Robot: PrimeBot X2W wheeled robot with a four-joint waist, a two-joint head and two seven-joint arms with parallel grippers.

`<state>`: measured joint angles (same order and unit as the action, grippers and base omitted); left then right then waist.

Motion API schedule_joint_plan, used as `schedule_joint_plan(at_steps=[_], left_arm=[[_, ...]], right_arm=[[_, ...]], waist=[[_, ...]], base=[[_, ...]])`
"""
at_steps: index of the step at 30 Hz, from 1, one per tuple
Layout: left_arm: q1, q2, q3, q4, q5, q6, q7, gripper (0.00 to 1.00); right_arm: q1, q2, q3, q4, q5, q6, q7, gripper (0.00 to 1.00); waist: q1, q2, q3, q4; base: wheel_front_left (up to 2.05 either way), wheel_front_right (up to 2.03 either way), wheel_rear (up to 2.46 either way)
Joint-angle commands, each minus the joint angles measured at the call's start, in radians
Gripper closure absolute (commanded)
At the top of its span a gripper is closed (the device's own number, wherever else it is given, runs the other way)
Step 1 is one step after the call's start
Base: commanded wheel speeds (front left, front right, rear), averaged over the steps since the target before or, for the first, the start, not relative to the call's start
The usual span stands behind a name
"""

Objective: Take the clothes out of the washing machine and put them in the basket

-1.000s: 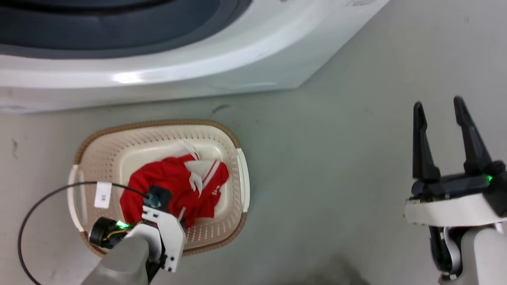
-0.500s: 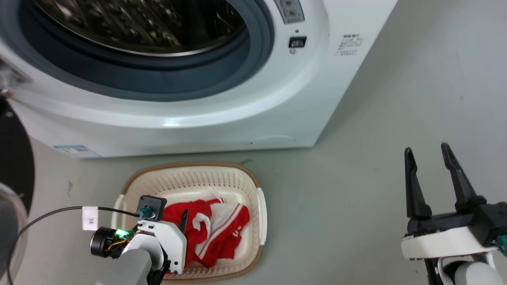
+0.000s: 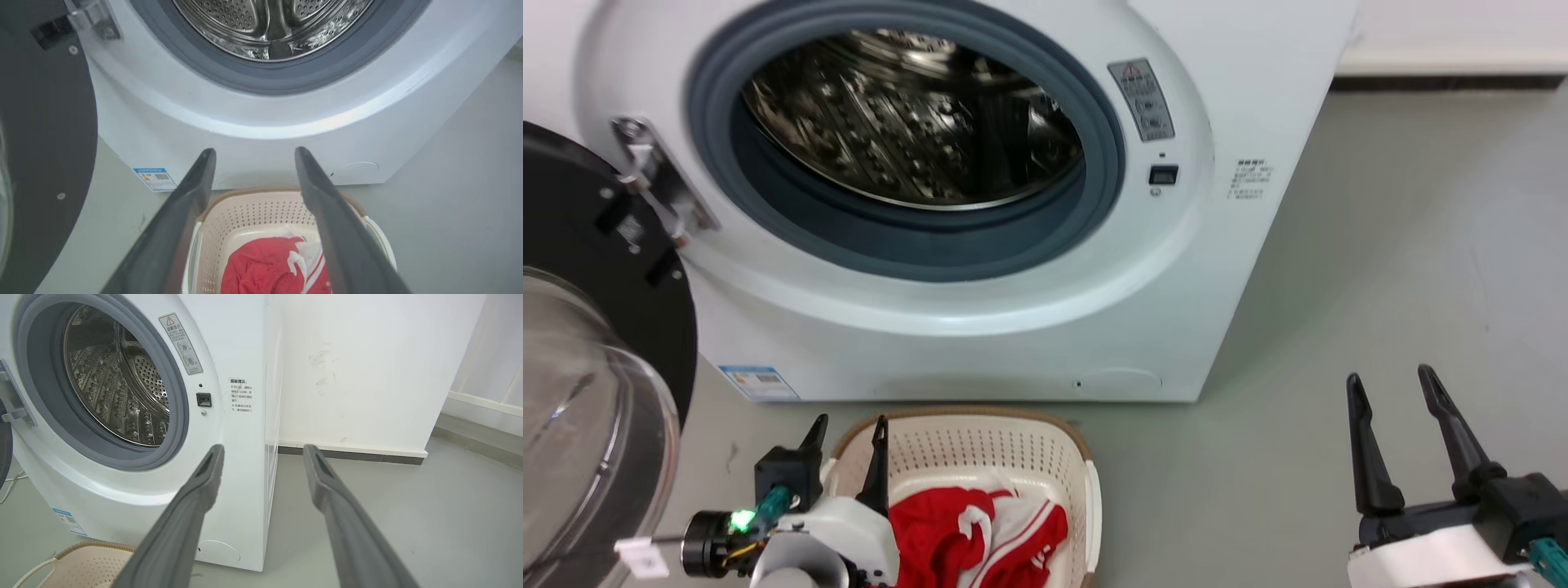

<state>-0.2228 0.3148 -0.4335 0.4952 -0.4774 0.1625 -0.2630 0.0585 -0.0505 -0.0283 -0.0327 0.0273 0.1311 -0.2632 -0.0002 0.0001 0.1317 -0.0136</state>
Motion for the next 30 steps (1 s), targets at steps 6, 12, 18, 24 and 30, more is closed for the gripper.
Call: schedule_joint_plan(at_steps=[6, 12, 18, 24, 30], left_arm=[[0.131, -0.048, 0.147, -0.194, 0.115, 0.015, -0.002, 0.00], [0.224, -0.120, 0.277, -0.333, 0.223, 0.004, -0.002, 0.00], [0.287, -0.181, 0.357, -0.390, 0.311, -0.032, -0.002, 0.00], [0.324, -0.220, 0.399, -0.390, 0.362, -0.061, -0.002, 0.00], [0.336, -0.241, 0.422, -0.375, 0.392, -0.088, -0.003, 0.00]], right_arm=[[0.041, 0.001, -0.007, -0.002, 0.006, -0.001, -0.002, 0.00], [0.064, 0.001, -0.006, -0.008, 0.007, -0.001, -0.002, 0.00], [0.081, 0.001, 0.000, -0.011, 0.012, -0.001, -0.002, 0.00], [0.096, 0.001, 0.005, -0.009, 0.020, -0.001, -0.002, 0.00], [0.109, 0.001, 0.004, -0.003, 0.024, -0.001, -0.002, 0.00]], waist=[[0.0002, -0.0001, -0.073, 0.020], [0.0002, -0.0001, -0.101, 0.026], [0.0002, -0.0001, -0.118, 0.024], [0.0002, -0.0001, -0.134, 0.019], [0.0002, -0.0001, -0.144, 0.015]], base=[[0.00, 0.00, 0.00], [0.00, 0.00, 0.00], [0.00, 0.00, 0.00], [0.00, 0.00, 0.00], [0.00, 0.00, 0.00]])
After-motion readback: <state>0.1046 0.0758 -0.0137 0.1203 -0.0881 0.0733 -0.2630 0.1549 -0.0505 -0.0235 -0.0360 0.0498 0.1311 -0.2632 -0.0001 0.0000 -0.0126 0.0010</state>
